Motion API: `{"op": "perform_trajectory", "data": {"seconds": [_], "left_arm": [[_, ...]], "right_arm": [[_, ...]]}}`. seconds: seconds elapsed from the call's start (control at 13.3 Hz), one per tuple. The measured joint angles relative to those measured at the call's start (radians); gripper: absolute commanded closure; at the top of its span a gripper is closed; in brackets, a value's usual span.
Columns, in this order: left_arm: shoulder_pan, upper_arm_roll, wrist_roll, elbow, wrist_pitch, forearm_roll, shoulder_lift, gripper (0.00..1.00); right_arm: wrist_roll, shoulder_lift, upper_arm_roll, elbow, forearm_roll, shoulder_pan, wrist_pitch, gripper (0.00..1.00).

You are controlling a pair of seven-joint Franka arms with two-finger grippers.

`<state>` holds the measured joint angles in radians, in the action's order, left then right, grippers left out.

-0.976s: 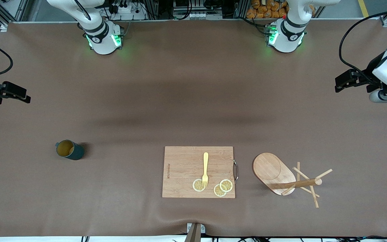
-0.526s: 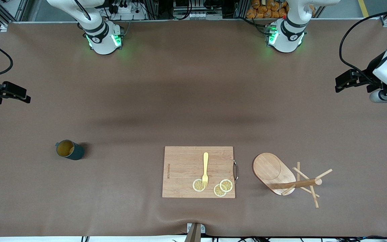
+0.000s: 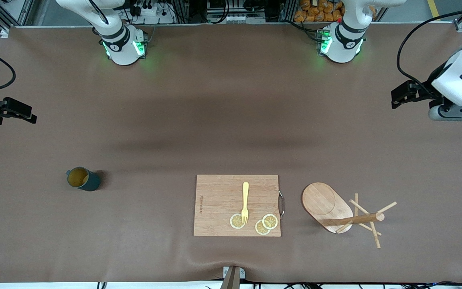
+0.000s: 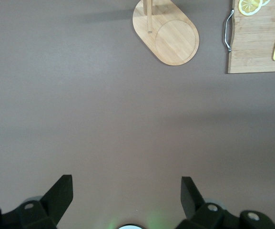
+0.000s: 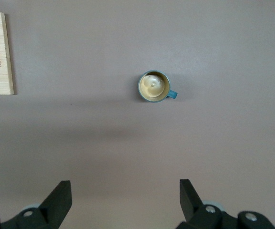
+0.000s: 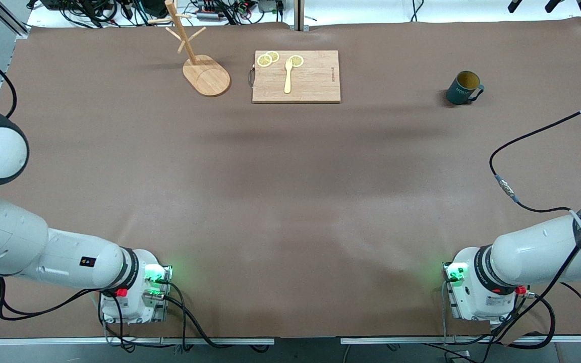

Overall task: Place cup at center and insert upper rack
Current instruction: 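Reach the right gripper toward the teal mug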

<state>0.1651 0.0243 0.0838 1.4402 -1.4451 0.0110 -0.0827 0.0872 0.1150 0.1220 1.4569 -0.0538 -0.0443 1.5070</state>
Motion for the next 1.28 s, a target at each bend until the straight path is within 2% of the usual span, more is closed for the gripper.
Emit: {"op": "perform_trajectory", "data": {"seconds": [0.75, 1.28], "left_arm": [[-0.010, 0.008, 0.000, 0.001, 0.003, 0.000, 0.000, 0.00], [-0.046, 0.012, 0.002, 0.004, -0.009, -0.011, -0.005, 0.00]], "right_arm": [[-0.001, 0.071, -0.010, 0.003, -0.001, -0.032, -0.003, 0.00], [0.000, 0.193, -0.008, 0.006, -0.001, -0.029, 0.051, 0.00]]}}
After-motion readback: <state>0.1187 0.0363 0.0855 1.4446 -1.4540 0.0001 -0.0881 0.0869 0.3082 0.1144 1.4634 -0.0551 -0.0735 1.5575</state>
